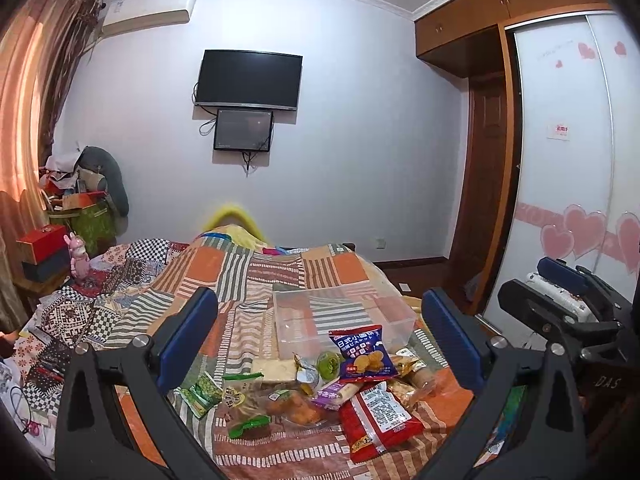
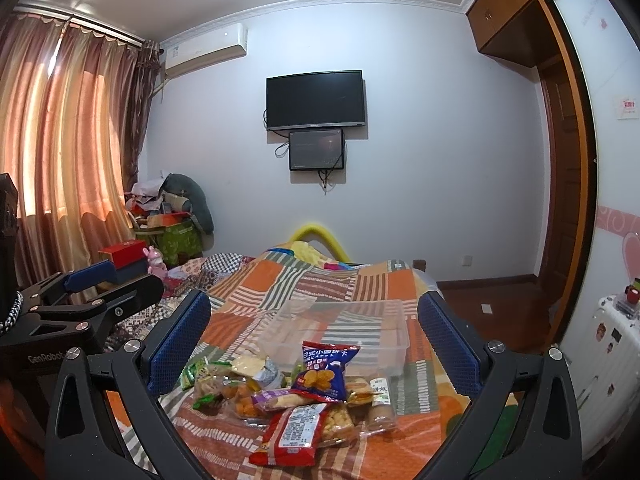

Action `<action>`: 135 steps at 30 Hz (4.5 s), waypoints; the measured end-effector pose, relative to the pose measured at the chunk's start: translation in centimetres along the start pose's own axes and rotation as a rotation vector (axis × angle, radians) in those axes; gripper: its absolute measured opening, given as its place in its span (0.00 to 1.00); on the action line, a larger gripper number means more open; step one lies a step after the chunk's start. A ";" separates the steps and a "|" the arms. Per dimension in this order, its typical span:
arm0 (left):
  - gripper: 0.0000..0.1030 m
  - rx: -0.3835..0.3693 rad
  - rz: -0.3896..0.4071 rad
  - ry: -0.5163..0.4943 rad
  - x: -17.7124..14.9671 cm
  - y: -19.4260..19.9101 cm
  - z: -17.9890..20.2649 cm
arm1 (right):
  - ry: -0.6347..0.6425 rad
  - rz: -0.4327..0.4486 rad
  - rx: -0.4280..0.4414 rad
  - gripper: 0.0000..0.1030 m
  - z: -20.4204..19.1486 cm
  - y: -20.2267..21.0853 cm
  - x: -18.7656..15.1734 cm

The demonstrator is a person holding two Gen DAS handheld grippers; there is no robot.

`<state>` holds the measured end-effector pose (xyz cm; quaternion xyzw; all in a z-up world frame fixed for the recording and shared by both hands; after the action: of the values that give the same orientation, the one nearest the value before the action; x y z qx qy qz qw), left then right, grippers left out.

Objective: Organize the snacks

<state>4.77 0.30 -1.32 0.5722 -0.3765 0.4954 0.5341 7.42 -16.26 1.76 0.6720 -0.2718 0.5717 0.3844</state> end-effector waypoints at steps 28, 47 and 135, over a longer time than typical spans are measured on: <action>1.00 -0.013 0.001 -0.007 0.0 0.1 0.2 | -0.010 -0.005 -0.001 1.00 0.1 -0.2 -0.4; 0.96 -0.029 -0.097 -0.018 -3.2 -4.5 -1.9 | -0.075 -0.115 0.002 1.00 1.8 -3.6 -2.4; 0.47 0.003 -0.486 -0.002 -5.1 -31.9 1.3 | -0.226 -0.453 0.051 0.48 11.2 -20.8 -5.9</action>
<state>34.49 3.22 -13.78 0.6474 -0.2276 0.3523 0.6363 29.26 -14.43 -8.88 0.7849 -0.1412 0.3988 0.4527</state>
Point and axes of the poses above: each gripper's, at about its wrist camera, not at the fingertips, and y roughly against the way its jaws point, z to its right, x to its top, the point moved 5 cm from there along -y, roughly the way its jaws point, and after that the axes turned 7 degrees about x, right-handed, at the moved point
